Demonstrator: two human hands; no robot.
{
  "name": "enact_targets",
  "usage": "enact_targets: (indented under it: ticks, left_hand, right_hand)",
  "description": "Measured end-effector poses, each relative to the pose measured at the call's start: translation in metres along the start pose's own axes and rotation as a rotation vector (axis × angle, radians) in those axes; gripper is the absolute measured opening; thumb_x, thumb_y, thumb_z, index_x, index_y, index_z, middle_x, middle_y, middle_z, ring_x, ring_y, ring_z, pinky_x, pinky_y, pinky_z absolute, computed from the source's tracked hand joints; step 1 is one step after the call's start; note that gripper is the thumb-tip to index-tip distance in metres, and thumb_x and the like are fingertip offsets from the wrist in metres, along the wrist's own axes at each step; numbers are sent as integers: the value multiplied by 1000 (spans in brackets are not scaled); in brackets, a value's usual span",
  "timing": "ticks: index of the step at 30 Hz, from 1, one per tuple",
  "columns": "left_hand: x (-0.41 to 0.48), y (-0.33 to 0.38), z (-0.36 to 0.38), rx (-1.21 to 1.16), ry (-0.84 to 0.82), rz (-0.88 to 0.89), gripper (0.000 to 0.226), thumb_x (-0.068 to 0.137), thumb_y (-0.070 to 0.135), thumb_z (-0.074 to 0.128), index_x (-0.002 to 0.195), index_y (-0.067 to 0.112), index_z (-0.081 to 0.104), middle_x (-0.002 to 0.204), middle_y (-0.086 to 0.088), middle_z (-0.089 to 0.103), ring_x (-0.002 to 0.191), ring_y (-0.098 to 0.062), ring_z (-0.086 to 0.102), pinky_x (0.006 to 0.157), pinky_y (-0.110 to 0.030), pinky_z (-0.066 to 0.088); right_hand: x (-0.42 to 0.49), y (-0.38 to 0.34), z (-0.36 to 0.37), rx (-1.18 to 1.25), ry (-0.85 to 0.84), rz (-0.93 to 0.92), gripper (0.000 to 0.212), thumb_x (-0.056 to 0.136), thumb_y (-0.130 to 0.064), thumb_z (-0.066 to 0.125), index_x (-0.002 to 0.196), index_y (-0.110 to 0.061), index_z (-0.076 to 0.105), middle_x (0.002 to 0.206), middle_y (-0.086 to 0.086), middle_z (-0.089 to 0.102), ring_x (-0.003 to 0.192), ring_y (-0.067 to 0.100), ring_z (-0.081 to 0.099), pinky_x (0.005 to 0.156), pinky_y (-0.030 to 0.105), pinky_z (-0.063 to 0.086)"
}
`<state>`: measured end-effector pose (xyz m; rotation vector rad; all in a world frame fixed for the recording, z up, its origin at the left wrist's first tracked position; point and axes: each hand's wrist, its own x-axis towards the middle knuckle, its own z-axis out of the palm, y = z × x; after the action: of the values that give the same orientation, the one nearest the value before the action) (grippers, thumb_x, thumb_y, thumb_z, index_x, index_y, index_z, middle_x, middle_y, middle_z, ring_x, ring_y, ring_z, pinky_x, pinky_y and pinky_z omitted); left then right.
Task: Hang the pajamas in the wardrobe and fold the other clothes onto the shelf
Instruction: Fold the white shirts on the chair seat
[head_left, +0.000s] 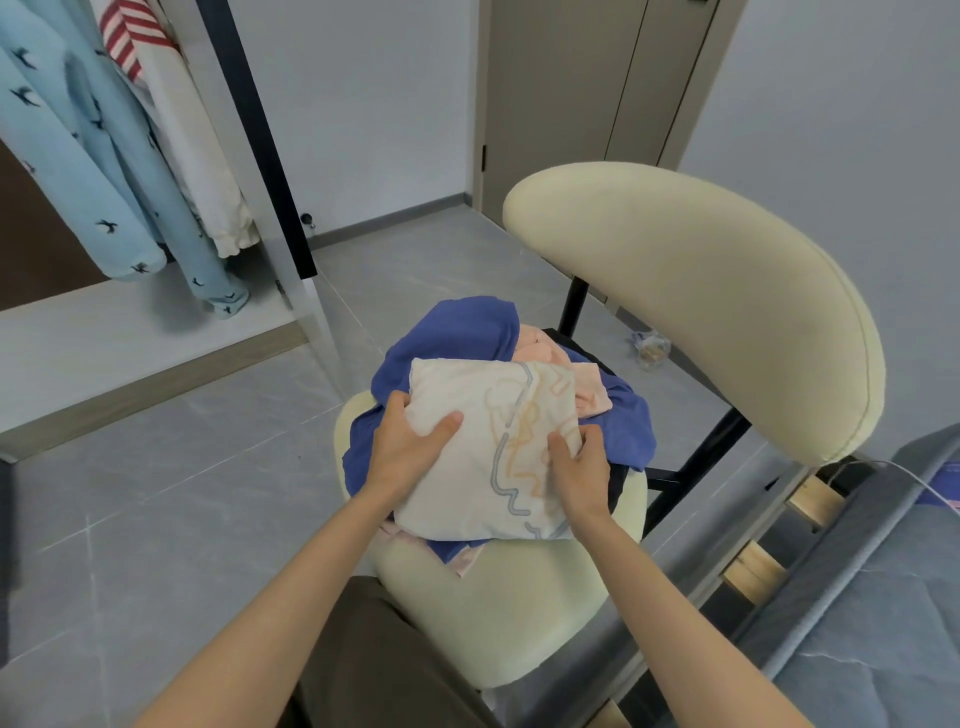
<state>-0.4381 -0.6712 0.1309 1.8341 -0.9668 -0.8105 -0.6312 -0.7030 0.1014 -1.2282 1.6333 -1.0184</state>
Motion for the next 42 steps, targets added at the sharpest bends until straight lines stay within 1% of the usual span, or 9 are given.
enact_targets:
  ticks: [7, 11, 14, 18, 25, 31, 34, 37, 42]
  left_hand:
    - [-20, 38, -7, -241, -88, -137, 45, 67, 44, 80, 95, 26, 49, 93, 13, 59, 85, -5, 57, 62, -23, 43]
    - [-35, 52, -17, -532, -306, -377, 56, 64, 39, 84, 111, 17, 63, 102, -2, 72, 97, -24, 67, 87, -38, 52]
    - [-44, 60, -26, -680, -452, -452, 39, 70, 30, 79, 104, 14, 68, 97, -7, 74, 86, -24, 72, 68, -33, 56]
    - [-60, 67, -27, -682, -492, -416, 22, 73, 24, 75, 92, 15, 71, 90, -7, 75, 76, -23, 72, 56, -28, 55]
    - [-82, 75, -31, -669, -577, -330, 9, 75, 27, 72, 71, 20, 78, 89, -7, 75, 76, -23, 72, 52, -29, 55]
    - [-96, 87, -40, -623, -677, -254, 22, 66, 32, 77, 85, 21, 78, 101, -7, 73, 88, -25, 71, 65, -32, 56]
    - [-102, 95, -38, -533, -673, -207, 34, 67, 36, 79, 97, 21, 74, 97, -3, 74, 85, -21, 72, 71, -34, 49]
    - [-113, 101, -25, -486, -617, -171, 33, 73, 38, 76, 100, 23, 65, 92, 0, 75, 78, -16, 72, 68, -32, 48]
    - [-133, 101, 11, -424, -534, -106, 47, 75, 44, 73, 115, 21, 60, 108, -1, 70, 99, -19, 65, 76, -30, 49]
  right_hand:
    - [-10, -19, -19, 58, 27, 80, 17, 96, -20, 49, 100, -10, 36, 84, -6, 42, 79, 13, 42, 71, 29, 33]
    - [-16, -31, -41, 139, -46, 147, 16, 94, -20, 52, 97, -11, 39, 87, -2, 47, 83, 17, 47, 66, 30, 37]
    - [-23, -37, -59, 291, -169, 268, 14, 90, -18, 58, 93, -12, 46, 96, 6, 57, 83, 20, 55, 70, 33, 46]
    - [-38, -33, -76, 545, -331, 413, 29, 88, -16, 59, 116, -10, 62, 118, 14, 65, 111, 35, 59, 98, 47, 47]
    - [-55, -31, -92, 726, -522, 481, 54, 77, -39, 74, 125, -17, 61, 120, 10, 67, 114, 31, 61, 91, 45, 50]
    - [-68, -29, -105, 869, -703, 419, 52, 87, -37, 65, 134, -16, 54, 134, 12, 57, 123, 32, 55, 104, 48, 41]
    - [-73, -28, -118, 909, -661, 330, 55, 87, -31, 65, 137, -13, 51, 135, 14, 56, 124, 32, 54, 99, 47, 45]
    - [-79, -28, -136, 889, -606, 296, 47, 83, -32, 69, 125, -11, 64, 130, 15, 60, 119, 32, 58, 90, 44, 52]
    - [-93, -13, -180, 835, -480, 263, 34, 83, -35, 66, 109, -13, 74, 124, 16, 63, 112, 33, 62, 89, 45, 52]
